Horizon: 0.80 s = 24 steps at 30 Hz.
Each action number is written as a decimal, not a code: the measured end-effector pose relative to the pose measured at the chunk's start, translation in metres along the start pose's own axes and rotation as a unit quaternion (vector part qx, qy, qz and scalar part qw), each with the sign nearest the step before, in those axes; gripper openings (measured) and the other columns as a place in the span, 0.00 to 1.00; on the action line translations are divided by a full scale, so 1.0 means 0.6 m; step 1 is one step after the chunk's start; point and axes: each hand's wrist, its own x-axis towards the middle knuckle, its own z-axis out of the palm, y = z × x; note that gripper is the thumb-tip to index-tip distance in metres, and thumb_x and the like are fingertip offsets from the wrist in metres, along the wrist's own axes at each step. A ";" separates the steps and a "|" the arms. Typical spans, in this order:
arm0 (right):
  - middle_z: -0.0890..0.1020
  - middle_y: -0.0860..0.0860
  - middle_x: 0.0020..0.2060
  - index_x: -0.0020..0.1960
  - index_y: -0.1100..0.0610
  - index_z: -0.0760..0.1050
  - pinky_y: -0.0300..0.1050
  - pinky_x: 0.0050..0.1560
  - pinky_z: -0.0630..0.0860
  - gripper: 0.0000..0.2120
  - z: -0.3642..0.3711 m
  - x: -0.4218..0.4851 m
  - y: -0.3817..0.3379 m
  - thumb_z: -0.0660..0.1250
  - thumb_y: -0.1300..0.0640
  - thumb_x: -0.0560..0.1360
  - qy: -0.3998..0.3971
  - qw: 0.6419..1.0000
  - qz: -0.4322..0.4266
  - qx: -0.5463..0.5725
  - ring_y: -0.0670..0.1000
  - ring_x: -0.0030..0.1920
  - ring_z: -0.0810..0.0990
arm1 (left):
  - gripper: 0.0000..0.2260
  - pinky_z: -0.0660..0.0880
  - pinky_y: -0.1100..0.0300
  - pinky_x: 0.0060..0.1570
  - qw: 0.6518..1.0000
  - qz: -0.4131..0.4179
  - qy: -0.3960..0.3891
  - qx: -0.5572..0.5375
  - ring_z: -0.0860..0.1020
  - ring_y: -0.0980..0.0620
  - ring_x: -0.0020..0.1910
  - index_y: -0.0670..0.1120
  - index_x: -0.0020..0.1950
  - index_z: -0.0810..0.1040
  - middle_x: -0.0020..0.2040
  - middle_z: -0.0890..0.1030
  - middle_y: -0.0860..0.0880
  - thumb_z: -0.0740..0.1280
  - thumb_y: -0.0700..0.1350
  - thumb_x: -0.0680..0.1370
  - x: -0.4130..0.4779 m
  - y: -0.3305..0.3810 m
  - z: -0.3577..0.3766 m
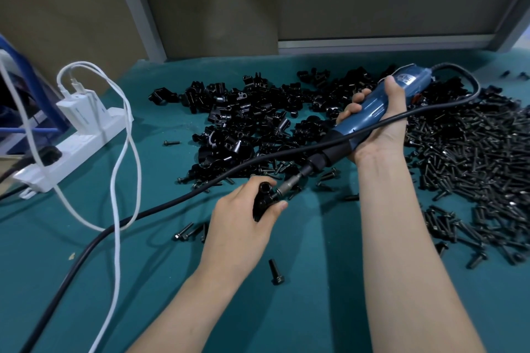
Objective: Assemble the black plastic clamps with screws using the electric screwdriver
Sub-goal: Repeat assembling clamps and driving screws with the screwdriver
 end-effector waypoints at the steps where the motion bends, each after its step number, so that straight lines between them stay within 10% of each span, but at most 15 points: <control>1: 0.75 0.47 0.31 0.37 0.55 0.70 0.36 0.27 0.70 0.15 0.001 0.000 0.000 0.66 0.46 0.75 0.003 1.000 0.000 -0.001 0.45 0.23 0.71 | 0.09 0.68 0.71 0.36 1.000 0.000 0.004 0.004 0.74 0.61 0.39 0.55 0.53 0.78 0.36 0.76 0.59 0.72 0.49 0.74 -0.001 0.000 0.000; 24: 0.74 0.48 0.28 0.36 0.56 0.69 0.35 0.31 0.70 0.15 0.015 -0.008 0.005 0.68 0.48 0.75 0.042 0.999 0.012 -0.031 0.45 0.24 0.72 | 0.17 0.65 0.80 0.53 0.999 0.018 0.051 0.007 0.75 0.63 0.50 0.53 0.60 0.81 0.50 0.79 0.58 0.75 0.44 0.72 -0.002 0.003 -0.002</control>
